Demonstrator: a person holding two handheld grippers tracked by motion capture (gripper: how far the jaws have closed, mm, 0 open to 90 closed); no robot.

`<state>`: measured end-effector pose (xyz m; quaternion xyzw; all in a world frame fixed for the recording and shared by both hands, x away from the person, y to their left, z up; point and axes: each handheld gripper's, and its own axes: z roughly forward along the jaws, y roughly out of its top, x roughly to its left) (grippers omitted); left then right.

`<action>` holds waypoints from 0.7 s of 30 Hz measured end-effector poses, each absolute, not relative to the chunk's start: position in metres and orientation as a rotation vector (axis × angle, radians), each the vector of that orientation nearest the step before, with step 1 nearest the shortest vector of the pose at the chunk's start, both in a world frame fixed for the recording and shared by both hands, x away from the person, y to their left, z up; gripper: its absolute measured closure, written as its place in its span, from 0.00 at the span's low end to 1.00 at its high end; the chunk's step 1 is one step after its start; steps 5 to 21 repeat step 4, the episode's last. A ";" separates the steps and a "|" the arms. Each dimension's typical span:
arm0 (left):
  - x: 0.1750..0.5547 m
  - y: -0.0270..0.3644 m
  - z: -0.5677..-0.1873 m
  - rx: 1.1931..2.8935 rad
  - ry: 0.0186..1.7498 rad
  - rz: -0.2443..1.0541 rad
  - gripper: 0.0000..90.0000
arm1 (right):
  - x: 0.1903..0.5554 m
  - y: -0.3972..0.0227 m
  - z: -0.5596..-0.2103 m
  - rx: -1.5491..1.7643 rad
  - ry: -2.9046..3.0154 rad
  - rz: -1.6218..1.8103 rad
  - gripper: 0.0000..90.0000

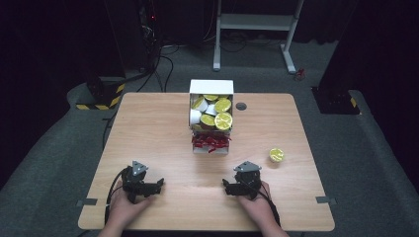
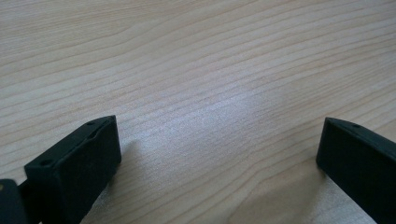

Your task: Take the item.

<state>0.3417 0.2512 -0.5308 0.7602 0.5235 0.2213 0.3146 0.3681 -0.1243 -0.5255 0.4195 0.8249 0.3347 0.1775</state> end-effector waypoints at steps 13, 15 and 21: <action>0.342 0.251 -0.531 2.007 1.378 0.581 0.00 | 0.367 -0.123 -0.526 1.196 2.324 0.940 0.14; 0.342 0.251 -0.531 2.007 1.378 0.581 0.00 | 0.367 -0.123 -0.526 1.196 2.324 0.940 0.14; 0.342 0.251 -0.531 2.007 1.378 0.581 0.00 | 0.367 -0.123 -0.526 1.196 2.324 0.940 0.14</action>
